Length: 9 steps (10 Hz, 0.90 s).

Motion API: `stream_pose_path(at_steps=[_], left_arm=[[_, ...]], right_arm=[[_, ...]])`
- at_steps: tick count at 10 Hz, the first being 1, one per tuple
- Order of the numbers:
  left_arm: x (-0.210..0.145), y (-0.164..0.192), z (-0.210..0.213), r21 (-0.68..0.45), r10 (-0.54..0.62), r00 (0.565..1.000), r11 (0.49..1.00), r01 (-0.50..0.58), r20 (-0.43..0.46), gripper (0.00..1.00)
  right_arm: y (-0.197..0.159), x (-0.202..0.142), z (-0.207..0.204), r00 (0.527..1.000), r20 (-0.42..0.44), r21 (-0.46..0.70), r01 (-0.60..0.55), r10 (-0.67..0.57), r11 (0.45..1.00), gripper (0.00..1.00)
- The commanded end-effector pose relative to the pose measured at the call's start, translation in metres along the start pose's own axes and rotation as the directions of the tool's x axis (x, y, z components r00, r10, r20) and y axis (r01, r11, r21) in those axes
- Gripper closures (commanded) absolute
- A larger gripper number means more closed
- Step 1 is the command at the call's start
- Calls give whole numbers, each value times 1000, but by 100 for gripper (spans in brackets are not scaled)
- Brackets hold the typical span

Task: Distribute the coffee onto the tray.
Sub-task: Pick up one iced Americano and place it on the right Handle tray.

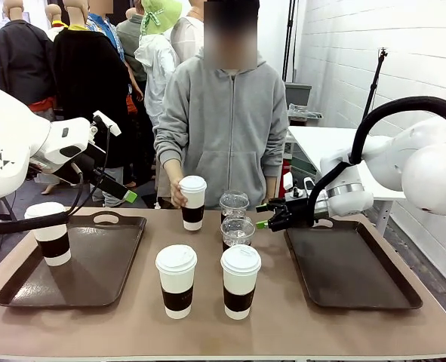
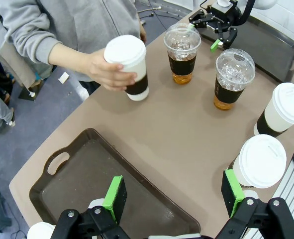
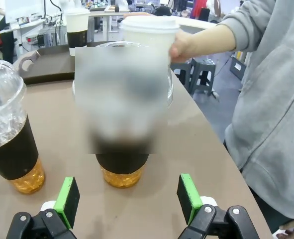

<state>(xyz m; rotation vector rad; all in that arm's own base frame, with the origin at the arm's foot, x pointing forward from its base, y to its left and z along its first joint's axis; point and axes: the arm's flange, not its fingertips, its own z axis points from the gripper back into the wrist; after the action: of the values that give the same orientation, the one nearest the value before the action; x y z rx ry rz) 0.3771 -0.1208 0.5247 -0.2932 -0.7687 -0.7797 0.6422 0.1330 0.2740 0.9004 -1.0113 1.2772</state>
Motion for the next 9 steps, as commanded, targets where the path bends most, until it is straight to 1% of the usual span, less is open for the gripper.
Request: stream_pose_path(at_steps=[1, 4, 9], left_arm=[[-1, 2, 0, -5, 3, 1000, 1000, -3, 3, 0], [-1, 2, 0, -5, 3, 1000, 1000, -3, 3, 0], [-1, 2, 0, -5, 3, 1000, 1000, -3, 3, 0]], right_arm=[[-9, -3, -12, 999, 53, -4, -5, 5, 1000, 0], [-12, -9, -25, 997, 71, 32, 9, -12, 999, 0], [-18, -9, -40, 995, 98, 66, 11, -17, 998, 0]])
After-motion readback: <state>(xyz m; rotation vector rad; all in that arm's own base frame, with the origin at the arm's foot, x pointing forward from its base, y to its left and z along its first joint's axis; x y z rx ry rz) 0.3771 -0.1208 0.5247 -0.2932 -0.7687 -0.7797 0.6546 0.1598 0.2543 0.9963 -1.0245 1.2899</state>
